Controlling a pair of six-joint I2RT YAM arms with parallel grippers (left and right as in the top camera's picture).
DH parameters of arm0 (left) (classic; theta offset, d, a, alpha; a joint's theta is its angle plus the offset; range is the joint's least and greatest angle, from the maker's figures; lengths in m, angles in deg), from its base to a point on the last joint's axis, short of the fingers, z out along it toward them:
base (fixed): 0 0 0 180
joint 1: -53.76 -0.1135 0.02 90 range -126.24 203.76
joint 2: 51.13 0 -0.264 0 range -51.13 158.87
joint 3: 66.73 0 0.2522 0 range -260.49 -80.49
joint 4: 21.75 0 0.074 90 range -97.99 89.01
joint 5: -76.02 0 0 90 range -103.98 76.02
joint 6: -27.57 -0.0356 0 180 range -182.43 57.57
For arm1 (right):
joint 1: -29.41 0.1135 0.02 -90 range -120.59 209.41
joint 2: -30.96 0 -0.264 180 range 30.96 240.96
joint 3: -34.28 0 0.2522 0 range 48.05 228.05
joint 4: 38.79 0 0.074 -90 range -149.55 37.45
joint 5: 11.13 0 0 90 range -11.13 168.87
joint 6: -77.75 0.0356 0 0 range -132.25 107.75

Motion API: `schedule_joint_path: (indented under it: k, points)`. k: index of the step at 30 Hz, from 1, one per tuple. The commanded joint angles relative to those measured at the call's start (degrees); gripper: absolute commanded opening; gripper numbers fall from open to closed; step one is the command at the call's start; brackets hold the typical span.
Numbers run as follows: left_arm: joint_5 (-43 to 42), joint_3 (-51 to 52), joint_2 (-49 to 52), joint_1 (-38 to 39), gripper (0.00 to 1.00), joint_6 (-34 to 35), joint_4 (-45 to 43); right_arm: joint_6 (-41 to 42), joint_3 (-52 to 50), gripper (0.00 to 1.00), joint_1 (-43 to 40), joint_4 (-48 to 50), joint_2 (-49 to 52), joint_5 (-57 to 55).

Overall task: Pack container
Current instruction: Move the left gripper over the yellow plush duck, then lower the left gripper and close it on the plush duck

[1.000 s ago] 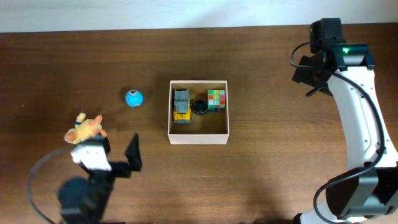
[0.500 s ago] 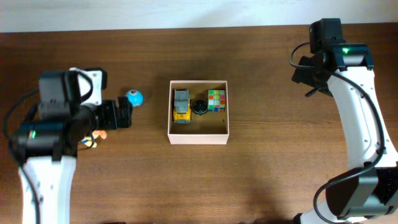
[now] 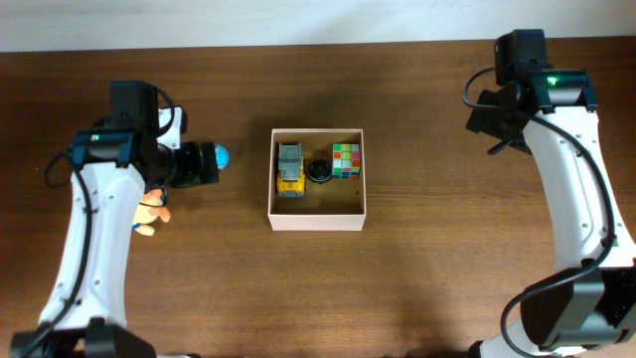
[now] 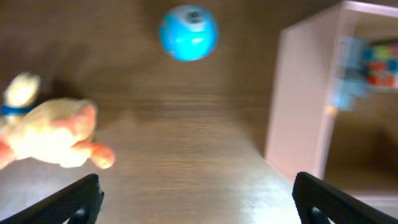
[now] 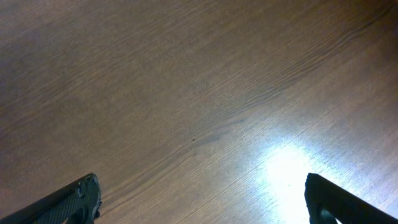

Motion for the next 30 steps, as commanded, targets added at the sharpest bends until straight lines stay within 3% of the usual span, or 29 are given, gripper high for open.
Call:
schedule_joint_path:
  k: [1,4,7,18,22,30]
  points:
    - [11.1,-1.0,3.5,-0.3,0.99,11.2,0.2,0.9,0.0,0.99,-0.3,0.0,0.2,-0.3]
    - [14.3,-1.0,6.5,-1.2,0.99,18.3,1.5,0.9,0.0,0.99,-0.3,0.0,0.2,-0.3]
    - [14.5,-0.8,9.0,-2.9,0.99,20.8,2.4,0.9,0.0,0.99,-0.3,0.0,0.2,-0.3]
    - [24.2,-0.8,16.7,-9.1,0.99,20.8,1.6,0.9,0.0,0.99,-0.3,0.0,0.2,-0.3]
    - [24.5,-0.8,19.3,-9.4,0.99,16.3,-1.9,0.9,0.0,0.99,-0.3,0.0,0.2,-0.3]
    - [22.9,-0.8,23.6,-9.4,0.99,16.1,-5.3,0.9,0.0,0.99,-0.3,0.0,0.2,-0.3]
